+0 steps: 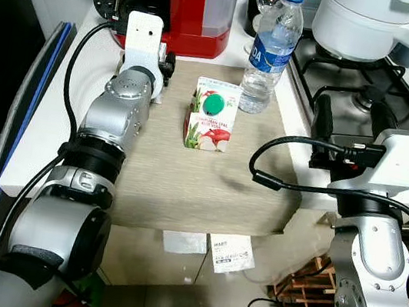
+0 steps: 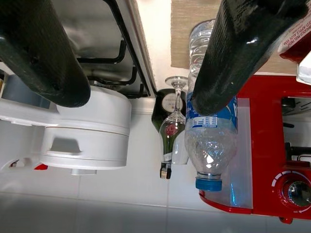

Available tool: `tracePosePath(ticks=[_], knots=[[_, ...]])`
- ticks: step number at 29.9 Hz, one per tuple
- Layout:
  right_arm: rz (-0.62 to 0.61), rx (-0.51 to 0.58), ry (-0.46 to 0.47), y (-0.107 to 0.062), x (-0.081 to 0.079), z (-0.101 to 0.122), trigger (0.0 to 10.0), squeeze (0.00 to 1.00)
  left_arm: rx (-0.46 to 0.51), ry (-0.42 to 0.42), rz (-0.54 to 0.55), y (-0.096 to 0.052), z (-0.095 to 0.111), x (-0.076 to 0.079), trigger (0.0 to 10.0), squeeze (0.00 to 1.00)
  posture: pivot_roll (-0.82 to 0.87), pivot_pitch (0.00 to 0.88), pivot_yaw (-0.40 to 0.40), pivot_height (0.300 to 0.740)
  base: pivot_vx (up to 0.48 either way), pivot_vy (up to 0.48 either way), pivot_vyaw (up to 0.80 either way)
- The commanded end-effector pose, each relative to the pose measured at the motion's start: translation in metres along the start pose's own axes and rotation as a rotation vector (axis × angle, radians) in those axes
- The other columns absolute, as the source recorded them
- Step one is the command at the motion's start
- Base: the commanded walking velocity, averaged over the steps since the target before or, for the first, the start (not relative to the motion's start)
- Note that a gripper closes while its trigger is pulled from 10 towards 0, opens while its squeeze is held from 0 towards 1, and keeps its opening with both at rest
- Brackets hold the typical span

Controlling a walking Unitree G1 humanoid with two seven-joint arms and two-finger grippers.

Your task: Restocking fridge

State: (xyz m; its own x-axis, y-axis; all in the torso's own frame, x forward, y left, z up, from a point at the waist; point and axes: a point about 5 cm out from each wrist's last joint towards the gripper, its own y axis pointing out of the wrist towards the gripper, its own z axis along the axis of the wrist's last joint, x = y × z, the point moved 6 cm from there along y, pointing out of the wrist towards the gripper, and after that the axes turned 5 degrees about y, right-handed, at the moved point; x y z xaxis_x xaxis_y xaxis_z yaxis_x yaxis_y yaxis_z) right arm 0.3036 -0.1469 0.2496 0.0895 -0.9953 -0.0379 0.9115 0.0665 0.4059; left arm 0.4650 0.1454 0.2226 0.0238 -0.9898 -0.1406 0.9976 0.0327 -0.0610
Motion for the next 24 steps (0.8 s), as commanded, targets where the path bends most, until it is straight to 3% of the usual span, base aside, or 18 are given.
tracePosePath(ticks=[1, 21, 22, 24], knots=[[0.005, 0.003, 0.005, 0.002, 0.0, 0.002, 10.0, 0.0, 0.013, 0.0, 0.011, 0.001, 0.004, -0.002, 0.0, 0.0, -0.17, 0.087, 0.021, 0.74, 0.0, 0.0, 0.0], [0.006, -0.002, 0.001, 0.003, 0.0, -0.001, 10.0, 0.0, 0.057, 0.011, -0.001, -0.001, 0.014, 0.003, 0.0, 0.0, -0.17, 0.074, 0.023, 0.74, 0.0, 0.0, 0.0], [0.006, 0.0, -0.001, 0.003, 0.0, -0.001, 10.0, 0.0, 0.114, 0.004, 0.004, -0.003, 0.027, 0.002, 10.0, 0.0, -0.17, 0.069, 0.025, 0.74, 0.0, 0.0, 0.0], [0.004, 0.007, -0.004, 0.004, 0.0, 0.0, 10.0, 0.0, 0.214, -0.013, 0.019, -0.01, 0.047, -0.002, 10.0, 0.0, -0.17, 0.063, 0.026, 0.74, 0.0, 0.0, 0.0]])
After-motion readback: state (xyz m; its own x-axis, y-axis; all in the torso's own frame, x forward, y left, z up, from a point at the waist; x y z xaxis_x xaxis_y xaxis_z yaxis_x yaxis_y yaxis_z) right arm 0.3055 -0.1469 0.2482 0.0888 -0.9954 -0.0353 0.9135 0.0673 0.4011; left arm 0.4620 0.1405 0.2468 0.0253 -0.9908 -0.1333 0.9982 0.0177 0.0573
